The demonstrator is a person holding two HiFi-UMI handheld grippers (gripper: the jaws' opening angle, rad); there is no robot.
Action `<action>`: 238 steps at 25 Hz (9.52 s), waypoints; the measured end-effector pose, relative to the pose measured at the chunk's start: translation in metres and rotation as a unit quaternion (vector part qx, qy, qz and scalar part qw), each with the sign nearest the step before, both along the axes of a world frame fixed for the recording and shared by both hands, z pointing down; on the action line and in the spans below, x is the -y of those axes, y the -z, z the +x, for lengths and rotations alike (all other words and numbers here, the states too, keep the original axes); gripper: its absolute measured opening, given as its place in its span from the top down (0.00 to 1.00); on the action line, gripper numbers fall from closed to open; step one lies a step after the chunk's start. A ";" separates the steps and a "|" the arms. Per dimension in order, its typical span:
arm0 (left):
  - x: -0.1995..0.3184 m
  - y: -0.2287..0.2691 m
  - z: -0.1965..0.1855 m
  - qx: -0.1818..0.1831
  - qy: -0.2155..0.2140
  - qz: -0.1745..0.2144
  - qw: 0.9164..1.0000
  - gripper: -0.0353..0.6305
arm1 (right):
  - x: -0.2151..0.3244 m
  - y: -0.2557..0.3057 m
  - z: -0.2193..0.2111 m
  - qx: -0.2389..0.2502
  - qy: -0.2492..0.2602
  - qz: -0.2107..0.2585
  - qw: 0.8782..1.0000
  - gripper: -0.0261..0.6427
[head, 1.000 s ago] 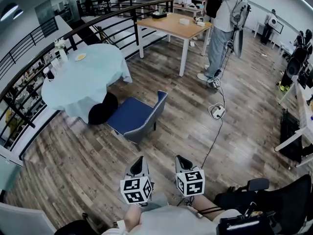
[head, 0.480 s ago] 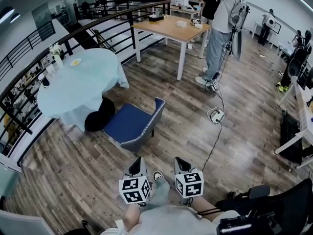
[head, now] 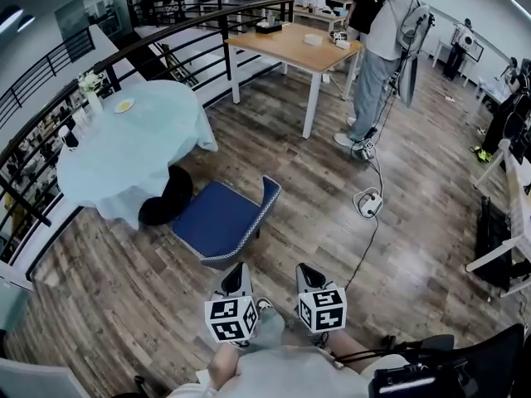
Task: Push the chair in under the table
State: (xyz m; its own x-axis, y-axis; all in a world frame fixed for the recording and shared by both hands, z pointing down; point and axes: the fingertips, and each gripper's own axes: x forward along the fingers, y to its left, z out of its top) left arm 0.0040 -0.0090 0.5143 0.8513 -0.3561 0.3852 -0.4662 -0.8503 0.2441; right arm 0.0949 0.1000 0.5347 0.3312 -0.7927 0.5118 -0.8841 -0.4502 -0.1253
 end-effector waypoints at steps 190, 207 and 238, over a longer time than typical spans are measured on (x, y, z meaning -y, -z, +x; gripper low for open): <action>0.263 -0.124 0.102 0.239 0.217 -0.022 0.946 0.55 | 0.377 -0.110 0.117 0.074 0.396 -0.142 0.904 0.85; 0.311 -0.126 0.096 0.245 0.210 -0.009 0.946 0.55 | 0.424 -0.110 0.110 0.076 0.398 -0.132 0.905 0.85; 0.360 -0.126 0.085 0.251 0.201 0.018 0.947 0.55 | 0.469 -0.110 0.100 0.069 0.384 -0.115 0.914 0.85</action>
